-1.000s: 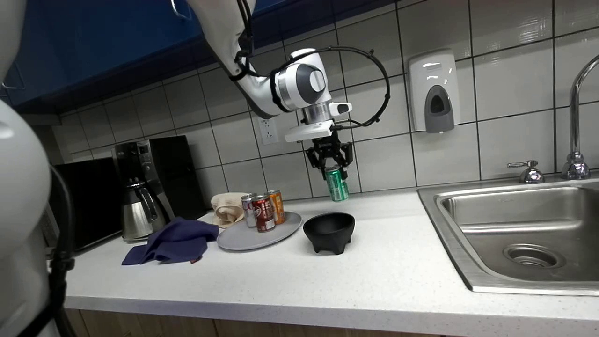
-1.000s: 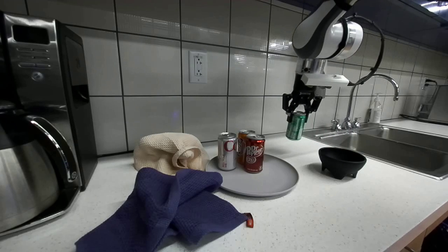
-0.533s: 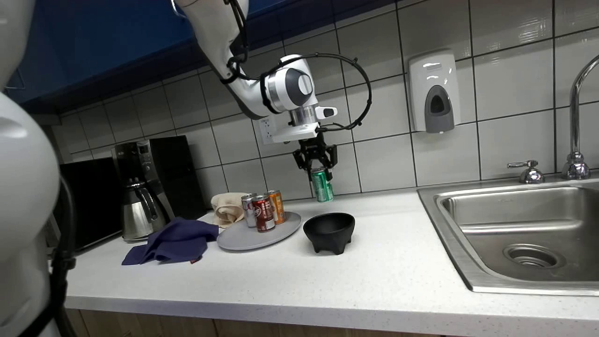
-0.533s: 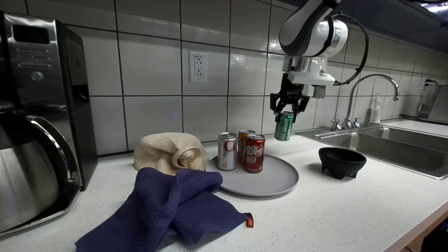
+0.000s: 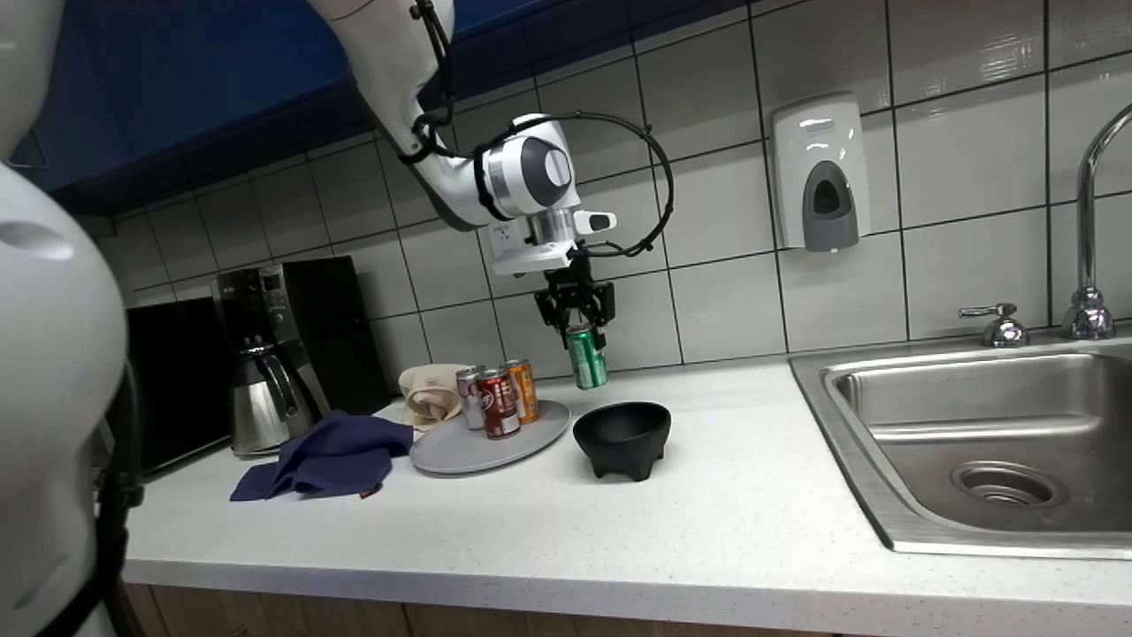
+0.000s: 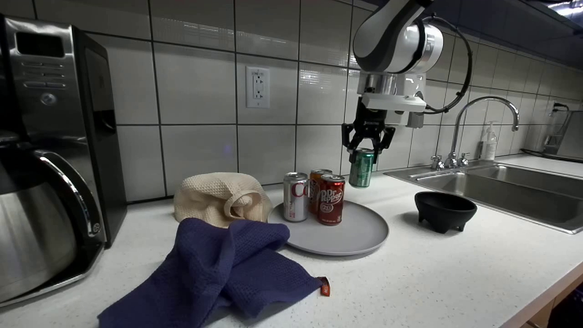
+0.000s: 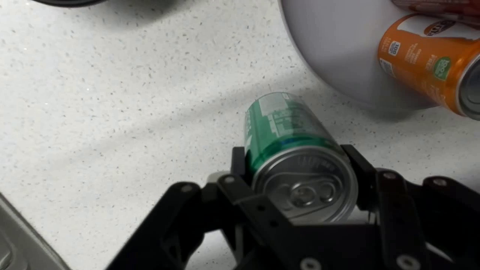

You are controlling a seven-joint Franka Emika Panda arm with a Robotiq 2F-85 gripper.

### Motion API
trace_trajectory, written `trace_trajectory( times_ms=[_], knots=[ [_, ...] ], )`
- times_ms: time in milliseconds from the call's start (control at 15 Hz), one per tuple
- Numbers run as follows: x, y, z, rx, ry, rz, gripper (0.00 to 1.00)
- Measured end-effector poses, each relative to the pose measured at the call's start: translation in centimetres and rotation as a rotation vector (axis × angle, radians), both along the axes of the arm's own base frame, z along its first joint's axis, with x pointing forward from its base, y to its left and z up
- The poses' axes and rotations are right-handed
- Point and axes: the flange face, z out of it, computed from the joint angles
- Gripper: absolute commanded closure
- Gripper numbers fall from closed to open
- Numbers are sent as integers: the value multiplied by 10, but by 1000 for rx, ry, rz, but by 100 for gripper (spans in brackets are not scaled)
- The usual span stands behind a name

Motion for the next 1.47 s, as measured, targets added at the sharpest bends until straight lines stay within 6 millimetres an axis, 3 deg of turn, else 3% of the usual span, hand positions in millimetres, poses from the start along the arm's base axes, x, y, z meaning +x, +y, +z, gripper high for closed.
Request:
trace_trajectory(
  times_ms=[600,1067,1467],
  knots=[
    [-8,45,-11,18,27,-29,62],
    [-28,44,-26,50,73,-127,62],
    [-35,48,-18,48,107,-135,62]
  ],
)
